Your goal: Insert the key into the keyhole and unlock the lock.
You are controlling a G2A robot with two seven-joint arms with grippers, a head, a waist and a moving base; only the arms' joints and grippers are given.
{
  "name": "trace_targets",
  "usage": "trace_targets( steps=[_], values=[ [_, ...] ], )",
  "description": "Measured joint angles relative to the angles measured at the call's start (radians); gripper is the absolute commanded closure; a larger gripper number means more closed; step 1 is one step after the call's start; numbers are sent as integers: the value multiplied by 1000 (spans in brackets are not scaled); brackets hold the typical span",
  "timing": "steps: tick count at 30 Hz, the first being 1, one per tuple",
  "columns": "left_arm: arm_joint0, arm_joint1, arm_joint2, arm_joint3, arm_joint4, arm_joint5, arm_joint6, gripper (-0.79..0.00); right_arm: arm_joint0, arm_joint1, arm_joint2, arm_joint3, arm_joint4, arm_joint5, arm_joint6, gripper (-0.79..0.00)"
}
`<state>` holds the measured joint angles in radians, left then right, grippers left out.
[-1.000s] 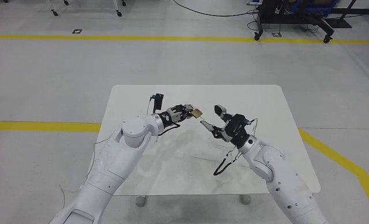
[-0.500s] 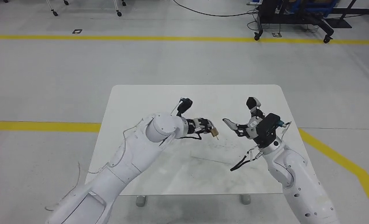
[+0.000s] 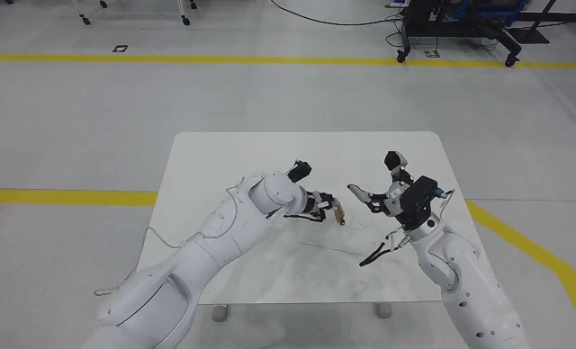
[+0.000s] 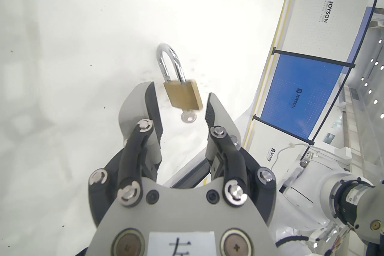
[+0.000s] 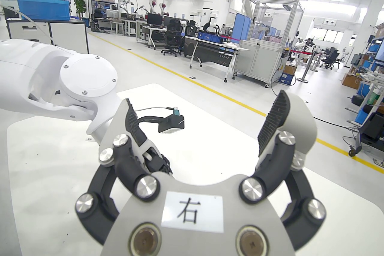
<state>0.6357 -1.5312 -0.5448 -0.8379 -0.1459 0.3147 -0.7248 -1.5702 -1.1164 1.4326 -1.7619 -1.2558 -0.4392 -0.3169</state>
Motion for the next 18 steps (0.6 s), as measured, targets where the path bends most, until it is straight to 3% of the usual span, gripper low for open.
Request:
trace_targets(
  steps=[5, 8, 12, 15, 18],
  values=[
    [15, 27, -82, -36, -23, -49, 26, -785, 0, 0, 0, 0, 0, 0, 0, -785],
    [49, 61, -160, -119, -23, -105, 52, -785, 0, 0, 0, 0, 0, 0, 0, -785],
    [156, 124, -292, -338, 42, -170, 88, -785, 0, 0, 0, 0, 0, 0, 0, -785],
    [264, 168, -400, -542, 111, -156, 110, -785, 0, 0, 0, 0, 0, 0, 0, -785],
    [321, 183, -451, -668, 134, -132, 119, -785, 0, 0, 0, 0, 0, 0, 0, -785]
  ],
)
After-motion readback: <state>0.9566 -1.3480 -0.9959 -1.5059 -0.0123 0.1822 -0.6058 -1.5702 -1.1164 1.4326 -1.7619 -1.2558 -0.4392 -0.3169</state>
